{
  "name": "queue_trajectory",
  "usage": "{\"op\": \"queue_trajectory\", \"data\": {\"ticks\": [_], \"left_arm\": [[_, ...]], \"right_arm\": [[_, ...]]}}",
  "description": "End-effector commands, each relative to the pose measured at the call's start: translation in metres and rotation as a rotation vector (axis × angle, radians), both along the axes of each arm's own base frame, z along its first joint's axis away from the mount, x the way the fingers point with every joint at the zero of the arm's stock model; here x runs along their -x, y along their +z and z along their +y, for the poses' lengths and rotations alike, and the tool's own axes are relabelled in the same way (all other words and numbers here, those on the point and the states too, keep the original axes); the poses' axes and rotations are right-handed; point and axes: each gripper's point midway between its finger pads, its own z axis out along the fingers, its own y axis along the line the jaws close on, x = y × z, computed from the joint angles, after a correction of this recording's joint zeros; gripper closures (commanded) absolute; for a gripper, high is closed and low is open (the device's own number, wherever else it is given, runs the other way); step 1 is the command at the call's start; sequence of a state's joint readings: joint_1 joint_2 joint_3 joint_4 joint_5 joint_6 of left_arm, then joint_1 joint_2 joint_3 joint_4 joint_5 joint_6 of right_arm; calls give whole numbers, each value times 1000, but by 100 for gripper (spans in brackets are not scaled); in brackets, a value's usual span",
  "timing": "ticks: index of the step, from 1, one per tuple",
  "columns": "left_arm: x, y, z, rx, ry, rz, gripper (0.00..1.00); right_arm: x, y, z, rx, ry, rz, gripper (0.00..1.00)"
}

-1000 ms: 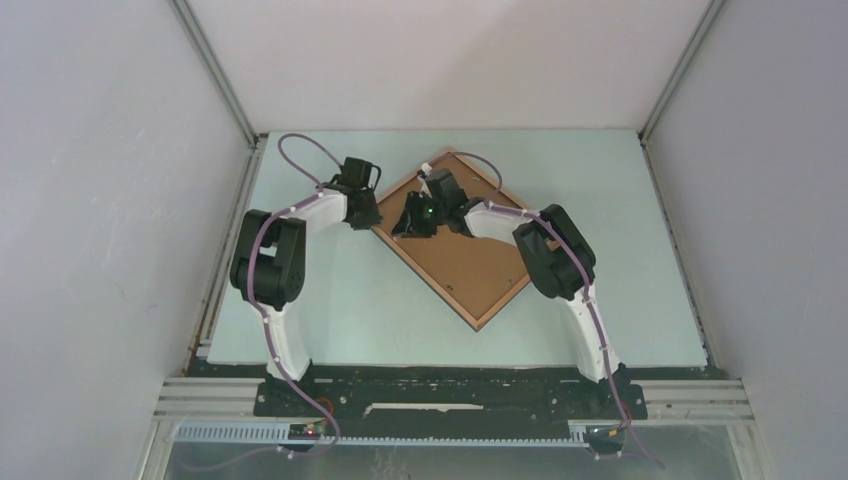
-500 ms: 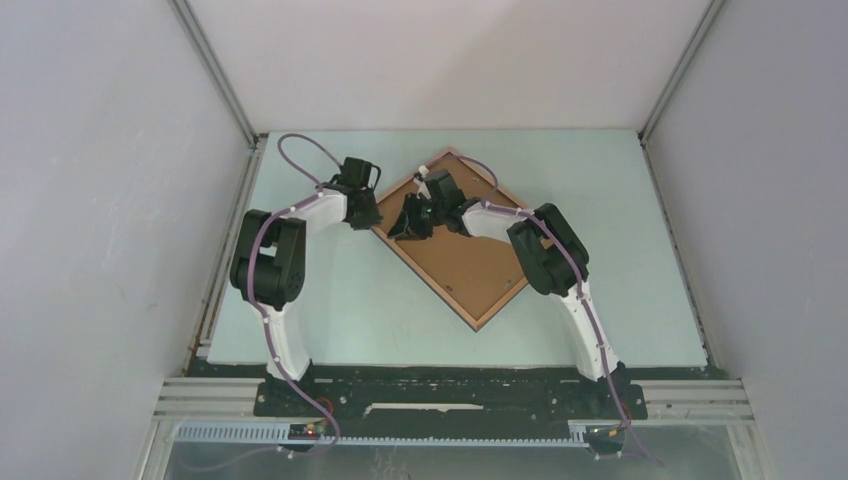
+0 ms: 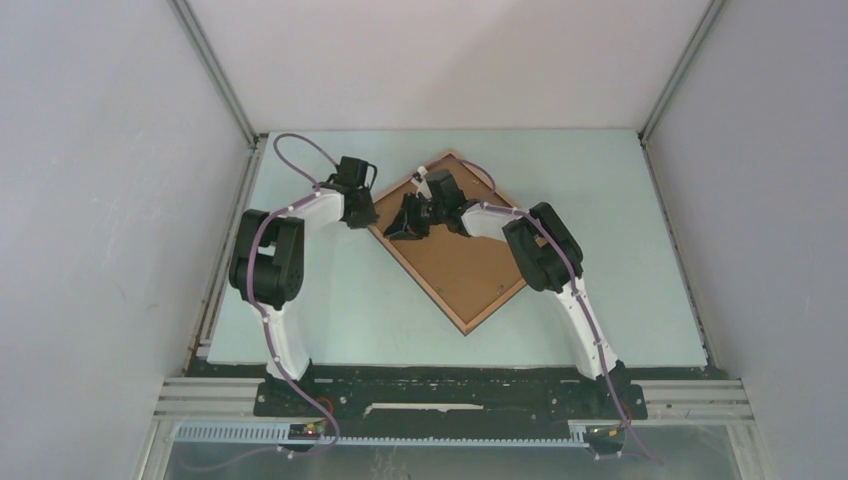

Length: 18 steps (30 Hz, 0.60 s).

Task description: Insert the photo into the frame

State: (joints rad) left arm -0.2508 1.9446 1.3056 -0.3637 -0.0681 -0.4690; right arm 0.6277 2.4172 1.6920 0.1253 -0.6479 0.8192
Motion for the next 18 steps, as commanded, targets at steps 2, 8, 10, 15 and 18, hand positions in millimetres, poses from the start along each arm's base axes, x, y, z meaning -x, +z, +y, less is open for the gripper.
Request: {"op": "queue_trajectory", "data": {"ticks": [2, 8, 10, 15, 18], "left_arm": [[-2, -2, -31, 87, -101, -7, 100], [-10, -5, -37, 91, -142, 14, 100], [-7, -8, -36, 67, -188, 6, 100], [-8, -8, -30, 19, -242, -42, 100], [-10, -9, -29, -1, -262, -48, 100]], "right_arm": [[7, 5, 28, -60, 44, 7, 63], [-2, 7, 19, -51, 4, -7, 63], [-5, 15, 6, -20, -23, -69, 62], [-3, 35, -17, 44, -74, -218, 58], [3, 38, -19, 49, -71, -241, 55]]}}
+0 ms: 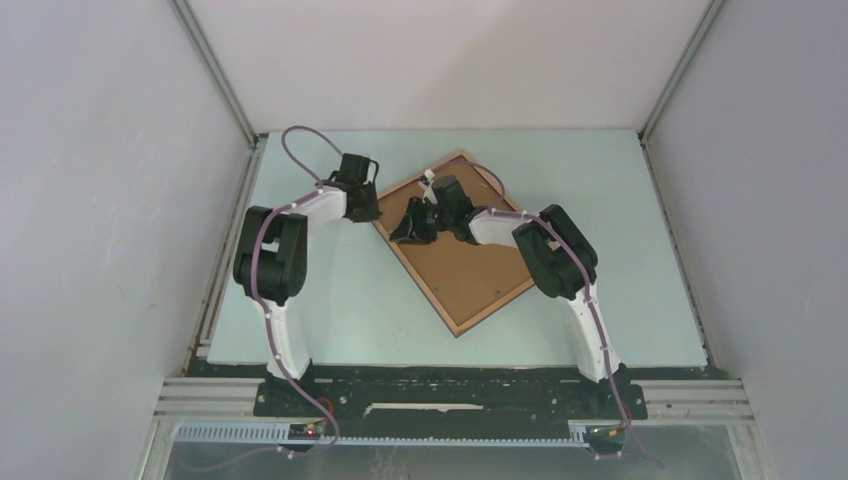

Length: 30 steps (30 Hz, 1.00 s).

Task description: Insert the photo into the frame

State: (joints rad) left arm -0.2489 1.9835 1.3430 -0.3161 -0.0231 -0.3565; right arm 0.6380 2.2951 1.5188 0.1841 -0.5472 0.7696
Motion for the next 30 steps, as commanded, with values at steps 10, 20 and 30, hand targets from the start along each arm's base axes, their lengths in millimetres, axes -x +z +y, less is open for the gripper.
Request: {"op": "queue_trajectory", "data": {"ticks": [10, 20, 30], "left_arm": [[8, 0, -31, -7, -186, -26, 100], [9, 8, -44, -10, -218, -50, 100], [2, 2, -30, -6, -160, -18, 100]], "right_arm": [[-15, 13, 3, 21, -18, -70, 58], [-17, 3, 5, 18, -22, -11, 59], [-16, 14, -14, 9, -78, -64, 57]]}}
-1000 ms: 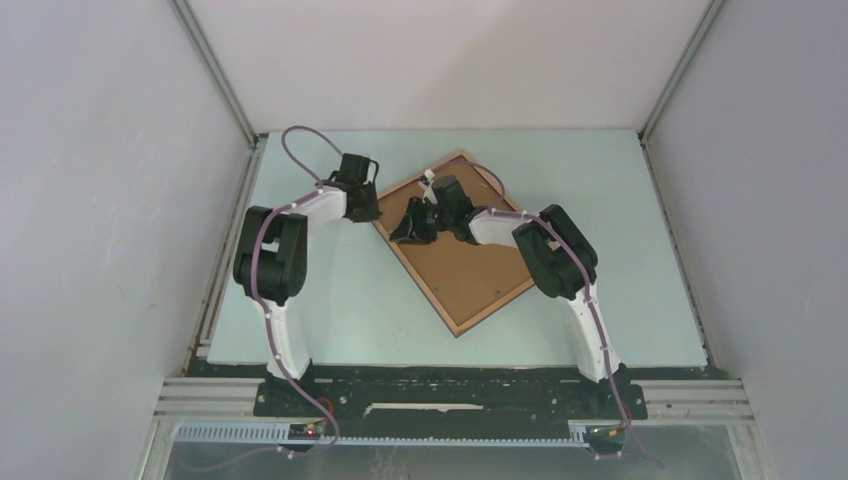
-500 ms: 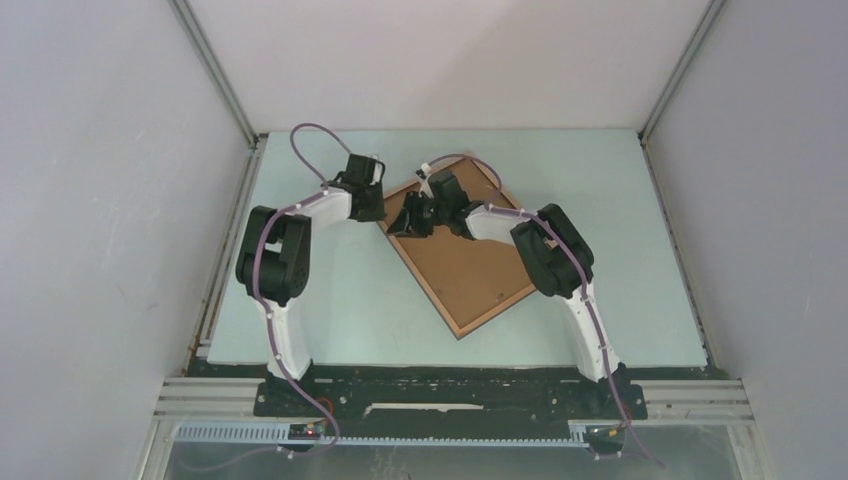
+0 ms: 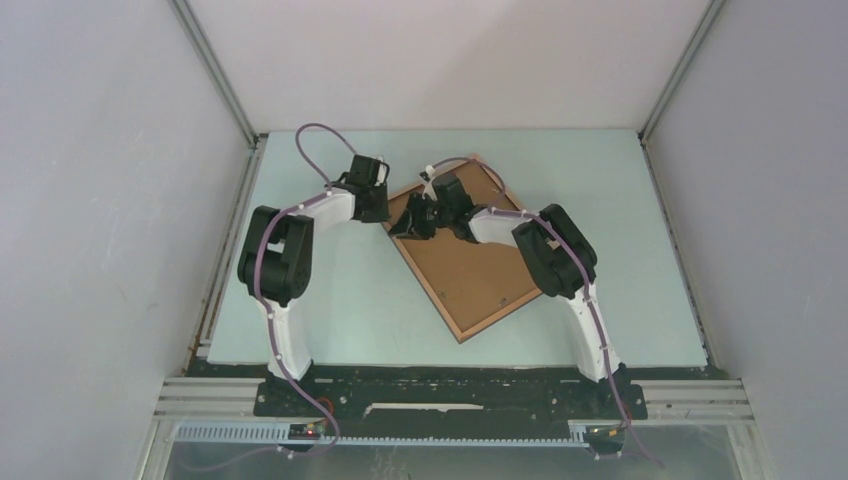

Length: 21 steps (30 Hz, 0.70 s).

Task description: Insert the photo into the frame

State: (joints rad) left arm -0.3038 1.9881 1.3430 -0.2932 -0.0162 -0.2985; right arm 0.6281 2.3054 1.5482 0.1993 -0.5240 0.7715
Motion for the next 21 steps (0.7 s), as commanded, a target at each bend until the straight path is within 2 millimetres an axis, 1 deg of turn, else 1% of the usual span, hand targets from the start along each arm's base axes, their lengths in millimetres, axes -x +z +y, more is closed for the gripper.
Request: {"op": "queue_trajectory", "data": {"ticks": [1, 5, 9, 14, 21], "left_arm": [[-2, 2, -3, 20, -50, 9, 100], [-4, 6, -1, 46, -43, 9, 100], [-2, 5, -6, 73, -45, 19, 100], [-3, 9, -6, 76, -46, 9, 100], [-3, 9, -8, 83, -46, 11, 100]], "right_arm": [[0, 8, -15, 17, -47, -27, 58], [0, 6, -16, 15, -48, -14, 57], [-2, 1, -15, 19, -43, 8, 57], [-7, -3, -22, 6, -75, 31, 58], [-5, -4, -20, 19, -66, 29, 61]]}}
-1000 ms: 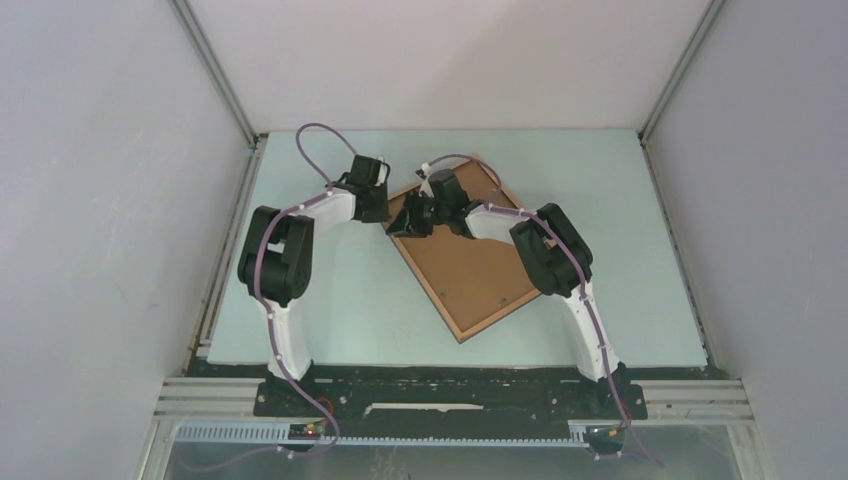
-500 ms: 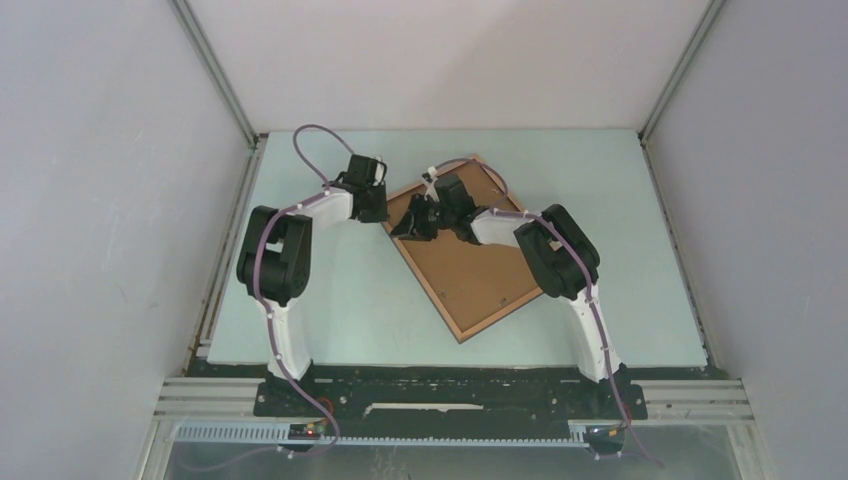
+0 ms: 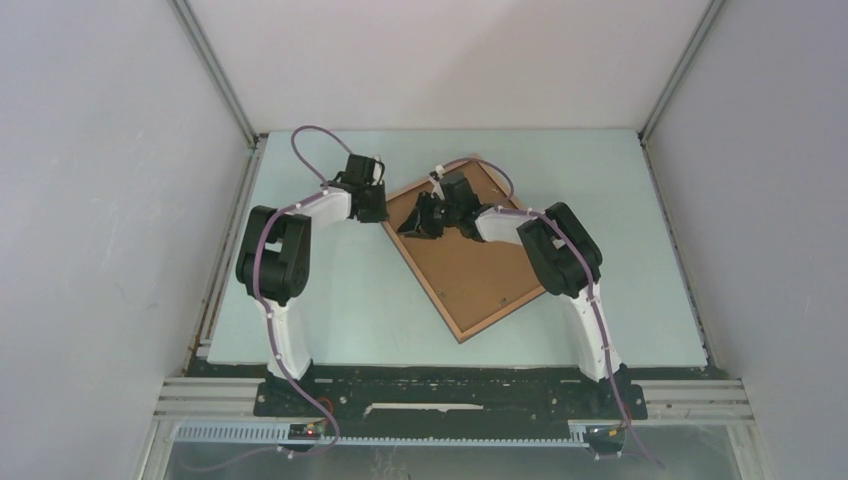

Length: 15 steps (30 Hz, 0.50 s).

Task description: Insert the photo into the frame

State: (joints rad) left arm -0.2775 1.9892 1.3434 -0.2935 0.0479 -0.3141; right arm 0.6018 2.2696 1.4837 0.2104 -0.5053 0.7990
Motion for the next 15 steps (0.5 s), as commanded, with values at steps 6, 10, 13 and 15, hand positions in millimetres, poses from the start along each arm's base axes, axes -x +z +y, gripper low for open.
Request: {"op": "queue_trajectory", "data": {"ticks": [6, 10, 13, 15], "left_arm": [[-3, 12, -9, 33, -49, -14, 100], [-4, 14, -10, 38, -49, -17, 100], [-3, 14, -11, 43, -49, -16, 100], [-3, 15, -13, 50, -51, -15, 100]], "right_arm": [[3, -9, 10, 32, 24, 21, 67], [2, -14, 10, 30, 20, 42, 67], [-1, -20, 13, 26, 25, 68, 68], [-2, -21, 16, 19, 33, 79, 69]]}}
